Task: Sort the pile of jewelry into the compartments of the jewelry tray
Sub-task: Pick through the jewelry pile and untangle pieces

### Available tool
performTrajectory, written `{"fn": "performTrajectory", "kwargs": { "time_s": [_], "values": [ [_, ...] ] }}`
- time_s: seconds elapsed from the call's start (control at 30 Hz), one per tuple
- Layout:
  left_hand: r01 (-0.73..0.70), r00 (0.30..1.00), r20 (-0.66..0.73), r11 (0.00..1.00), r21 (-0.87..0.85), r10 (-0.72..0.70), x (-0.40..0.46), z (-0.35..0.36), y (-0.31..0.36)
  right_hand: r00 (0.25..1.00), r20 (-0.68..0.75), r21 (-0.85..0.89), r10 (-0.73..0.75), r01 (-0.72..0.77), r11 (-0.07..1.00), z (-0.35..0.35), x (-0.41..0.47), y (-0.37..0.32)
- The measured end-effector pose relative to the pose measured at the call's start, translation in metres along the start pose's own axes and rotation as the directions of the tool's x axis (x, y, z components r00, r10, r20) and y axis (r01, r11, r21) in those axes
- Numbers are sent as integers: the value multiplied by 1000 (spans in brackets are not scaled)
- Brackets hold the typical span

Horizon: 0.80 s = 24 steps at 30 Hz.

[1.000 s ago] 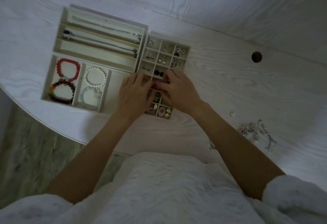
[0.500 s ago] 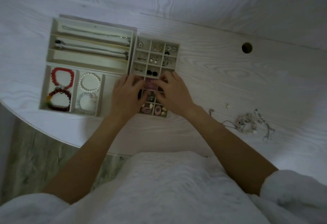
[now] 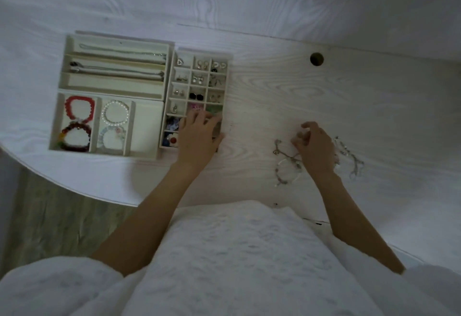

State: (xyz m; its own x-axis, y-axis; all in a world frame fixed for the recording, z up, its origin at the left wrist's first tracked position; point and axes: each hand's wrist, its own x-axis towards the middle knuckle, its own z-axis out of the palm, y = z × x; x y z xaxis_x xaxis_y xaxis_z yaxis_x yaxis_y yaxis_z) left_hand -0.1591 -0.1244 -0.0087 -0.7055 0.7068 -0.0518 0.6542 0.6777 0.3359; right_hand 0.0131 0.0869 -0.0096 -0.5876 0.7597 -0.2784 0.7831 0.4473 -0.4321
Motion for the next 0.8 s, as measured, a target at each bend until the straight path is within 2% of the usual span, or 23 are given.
{"fn": "performTrajectory", "kwargs": {
  "time_s": [0.13, 0.27, 0.53, 0.67, 0.8],
  "values": [
    [23, 999, 29, 1000, -6, -23, 0, -5, 7, 994, -14, -89, -105, 103, 991, 12, 4, -8],
    [37, 999, 3, 999, -30, -37, -1, -5, 11, 972, 15, -156, -235, 234, 960, 19, 9, -20],
    [58, 996, -62, 998, 24, -57, -7, -1, 12, 880, 106, -195, -463, 475, 858, 35, 7, -62],
    [58, 995, -78, 998, 4, -58, -7, 1, 10, 877, 151, -77, -457, 471, 879, 39, 12, -72],
    [50, 994, -93, 999, -11, -51, -8, 3, 9, 929, 104, 63, -355, 350, 935, 40, 14, -76]
  ]
}}
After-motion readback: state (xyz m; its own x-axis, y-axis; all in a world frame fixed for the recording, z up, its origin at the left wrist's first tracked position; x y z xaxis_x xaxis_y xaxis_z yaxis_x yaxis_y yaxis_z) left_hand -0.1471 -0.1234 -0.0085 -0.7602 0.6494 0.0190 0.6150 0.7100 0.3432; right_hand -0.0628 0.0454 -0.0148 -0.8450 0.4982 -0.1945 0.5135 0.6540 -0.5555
